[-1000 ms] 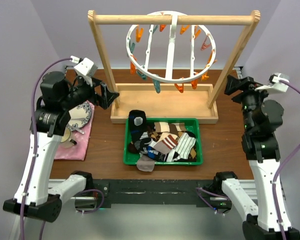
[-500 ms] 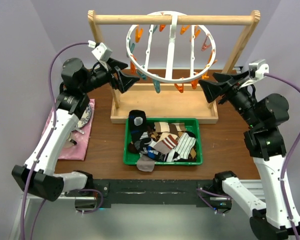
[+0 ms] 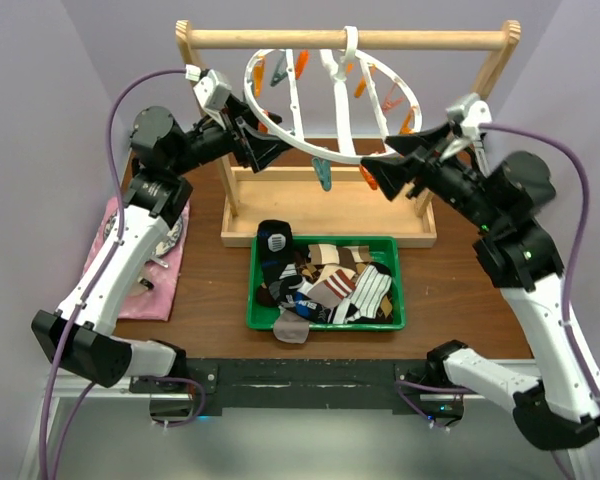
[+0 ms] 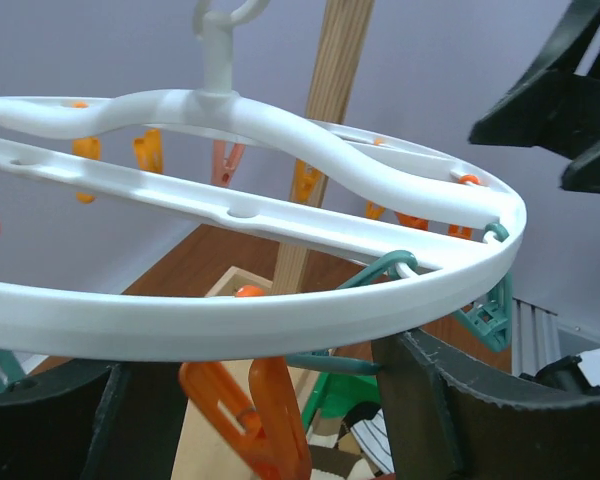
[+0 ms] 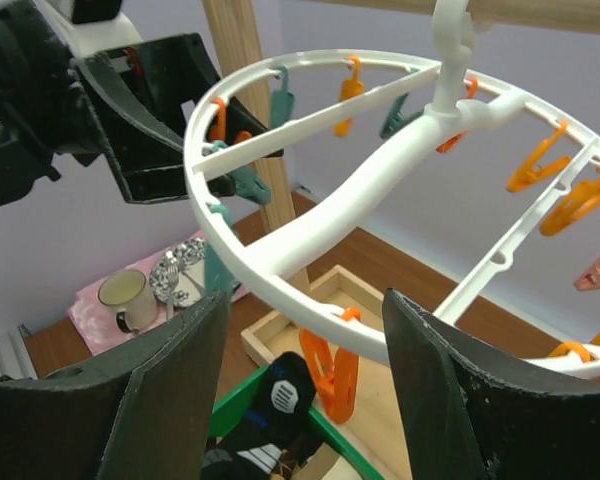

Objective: Clip the socks to the hanger
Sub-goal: Open the clamp at the hanger.

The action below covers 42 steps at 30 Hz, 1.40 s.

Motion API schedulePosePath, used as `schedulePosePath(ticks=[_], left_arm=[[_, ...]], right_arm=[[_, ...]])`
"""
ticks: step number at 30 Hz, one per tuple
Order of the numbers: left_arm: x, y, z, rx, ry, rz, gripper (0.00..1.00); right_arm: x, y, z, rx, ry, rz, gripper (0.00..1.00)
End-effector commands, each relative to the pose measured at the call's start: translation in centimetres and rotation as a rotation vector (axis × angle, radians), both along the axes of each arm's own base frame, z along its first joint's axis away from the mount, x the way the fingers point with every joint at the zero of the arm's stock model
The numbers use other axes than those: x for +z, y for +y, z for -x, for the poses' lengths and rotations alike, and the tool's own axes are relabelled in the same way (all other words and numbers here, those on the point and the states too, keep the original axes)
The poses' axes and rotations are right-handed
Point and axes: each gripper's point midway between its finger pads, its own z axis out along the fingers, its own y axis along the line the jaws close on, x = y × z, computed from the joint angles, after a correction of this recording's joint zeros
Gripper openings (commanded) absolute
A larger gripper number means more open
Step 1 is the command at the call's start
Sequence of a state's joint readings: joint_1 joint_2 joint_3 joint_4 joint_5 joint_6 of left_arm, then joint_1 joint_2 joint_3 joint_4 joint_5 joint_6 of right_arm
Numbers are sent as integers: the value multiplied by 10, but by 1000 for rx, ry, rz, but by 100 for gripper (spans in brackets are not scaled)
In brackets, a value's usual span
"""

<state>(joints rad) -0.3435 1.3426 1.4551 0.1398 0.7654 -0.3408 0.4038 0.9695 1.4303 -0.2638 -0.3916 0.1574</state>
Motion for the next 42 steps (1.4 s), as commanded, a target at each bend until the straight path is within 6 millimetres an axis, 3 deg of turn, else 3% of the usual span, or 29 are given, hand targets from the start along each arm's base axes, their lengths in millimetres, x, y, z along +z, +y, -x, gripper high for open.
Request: schedulePosePath(ticks=[1,5,12,16,21,22,24,25,26,27,28,33,37,39,40,42], left_arm=[[22,-7,16,-61,-35,33,69],[10,-8,26,-86,-1,17,67],[-46,-12,46,-134,141,-11,65],[-51,-9,55,-143,151,-13,65],[-44,-6,67,-151,143,3,65],[-43,-4,67,-143,139,3,65],[-43,0,72,-128,123,-12,65],[-43,2,70,-105,124,-14,64],[-45,6,73,-89,129,-22,64],[-50,9,71,-67,123,-35,64],[-52,13,66,-23,124,-39,64],[-69,36,57,126,113,-143,64],[-79,58,52,256,67,-224,67],[-84,67,54,297,34,-253,69],[-84,71,53,323,23,-257,70],[-86,74,54,341,5,-254,70]], right_arm=[[6,14,-31,-61,2,46,67],[19,31,-33,-57,-23,49,68],[32,51,-40,-81,-36,79,69],[46,51,-43,-122,-41,78,69],[53,61,-41,-134,-61,96,68],[61,68,-32,-117,-78,91,68],[54,84,-33,-108,-87,151,68],[67,89,-23,-117,-109,144,68],[67,96,-21,-116,-116,163,67],[61,105,-24,-122,-127,213,66],[68,110,-17,-127,-142,210,66],[68,116,-8,-89,-138,188,77],[34,118,12,-26,-78,220,77],[14,123,21,-12,-46,262,73],[-5,132,36,29,-31,293,72],[-18,135,46,14,-19,297,67]])
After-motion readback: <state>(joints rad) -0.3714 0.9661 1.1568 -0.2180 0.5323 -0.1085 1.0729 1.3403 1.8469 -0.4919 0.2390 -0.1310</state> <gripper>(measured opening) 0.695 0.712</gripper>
